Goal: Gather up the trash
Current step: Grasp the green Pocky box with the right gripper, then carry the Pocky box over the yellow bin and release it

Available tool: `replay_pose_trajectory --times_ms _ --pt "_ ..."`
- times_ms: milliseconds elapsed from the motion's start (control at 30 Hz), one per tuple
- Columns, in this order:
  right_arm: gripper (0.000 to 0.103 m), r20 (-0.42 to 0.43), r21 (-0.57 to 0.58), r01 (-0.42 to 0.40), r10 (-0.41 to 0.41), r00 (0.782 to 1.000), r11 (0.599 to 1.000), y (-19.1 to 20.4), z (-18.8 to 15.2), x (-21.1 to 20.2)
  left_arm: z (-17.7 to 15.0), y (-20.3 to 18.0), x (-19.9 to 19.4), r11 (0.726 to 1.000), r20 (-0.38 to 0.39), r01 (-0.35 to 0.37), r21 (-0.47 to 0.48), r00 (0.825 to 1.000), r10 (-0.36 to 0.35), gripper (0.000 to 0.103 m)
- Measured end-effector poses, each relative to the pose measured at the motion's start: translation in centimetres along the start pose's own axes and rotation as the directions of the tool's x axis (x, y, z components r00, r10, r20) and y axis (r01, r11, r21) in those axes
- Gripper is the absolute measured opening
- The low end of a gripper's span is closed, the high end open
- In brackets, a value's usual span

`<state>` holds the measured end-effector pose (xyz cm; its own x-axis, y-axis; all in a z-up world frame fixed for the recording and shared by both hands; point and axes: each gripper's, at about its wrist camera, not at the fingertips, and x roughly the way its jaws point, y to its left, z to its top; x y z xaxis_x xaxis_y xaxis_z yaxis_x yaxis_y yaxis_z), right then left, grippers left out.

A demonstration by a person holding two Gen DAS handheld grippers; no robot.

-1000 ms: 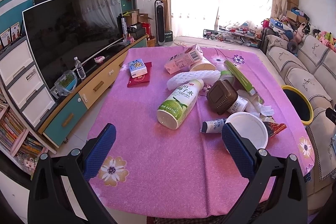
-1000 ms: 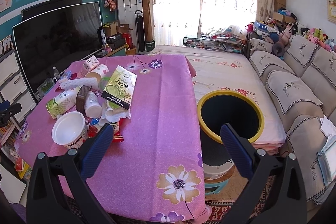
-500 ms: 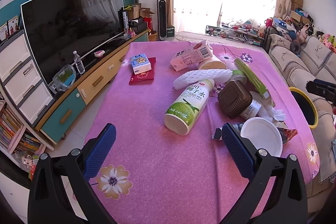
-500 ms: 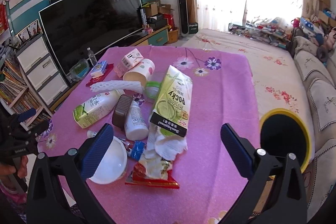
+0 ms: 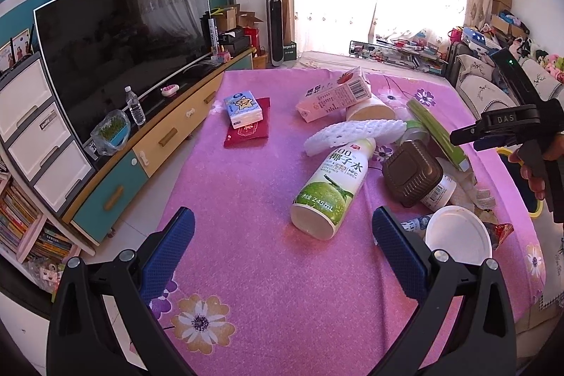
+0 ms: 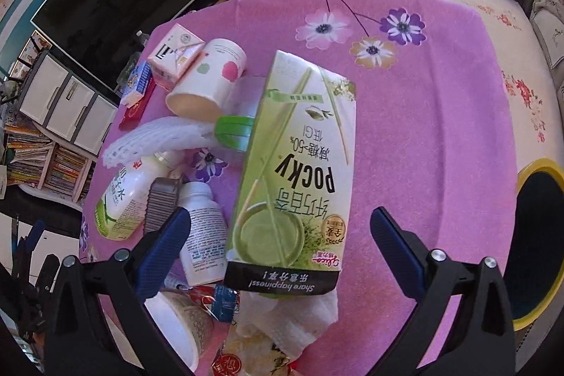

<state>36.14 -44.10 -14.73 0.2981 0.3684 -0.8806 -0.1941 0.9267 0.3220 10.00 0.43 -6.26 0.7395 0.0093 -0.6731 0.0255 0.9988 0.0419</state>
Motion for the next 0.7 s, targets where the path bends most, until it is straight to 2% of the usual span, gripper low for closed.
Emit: replay_pose_trajectory --times_ms 300,367,400,500,567,700 --pt "0.097 -0.092 0.057 -0.061 0.066 0.994 0.997 -1.8 1.0 2.9 0.5 -0.3 1.2 1.0 -0.014 0.012 0.011 1.0 -0.012 0.099" --pt "0.09 -0.108 0.061 -0.078 0.084 0.991 0.995 -1.7 1.0 3.3 0.6 -0.5 1.4 1.0 -0.017 0.016 0.014 1.0 -0.016 0.099" --pt "0.078 -0.114 0.06 -0.077 0.083 0.99 0.995 -1.6 1.0 3.5 0.6 -0.6 1.5 1.0 -0.019 0.017 0.016 1.0 -0.017 0.099" --pt "0.075 -0.1 0.065 -0.079 0.085 0.991 0.995 -1.8 0.8 3.4 0.7 -0.9 1.9 1.0 -0.024 0.021 0.023 1.0 -0.021 0.099" --pt "0.074 -0.079 0.059 -0.062 0.067 0.995 0.996 -1.8 0.7 2.6 0.8 -1.1 2.0 0.999 -0.025 0.022 0.027 0.999 -0.021 0.099" --pt "0.074 -0.018 0.012 0.021 -0.021 1.0 1.0 -2.0 0.3 0.1 1.1 -1.4 2.0 0.999 -0.02 0.017 0.038 1.0 -0.016 0.099"
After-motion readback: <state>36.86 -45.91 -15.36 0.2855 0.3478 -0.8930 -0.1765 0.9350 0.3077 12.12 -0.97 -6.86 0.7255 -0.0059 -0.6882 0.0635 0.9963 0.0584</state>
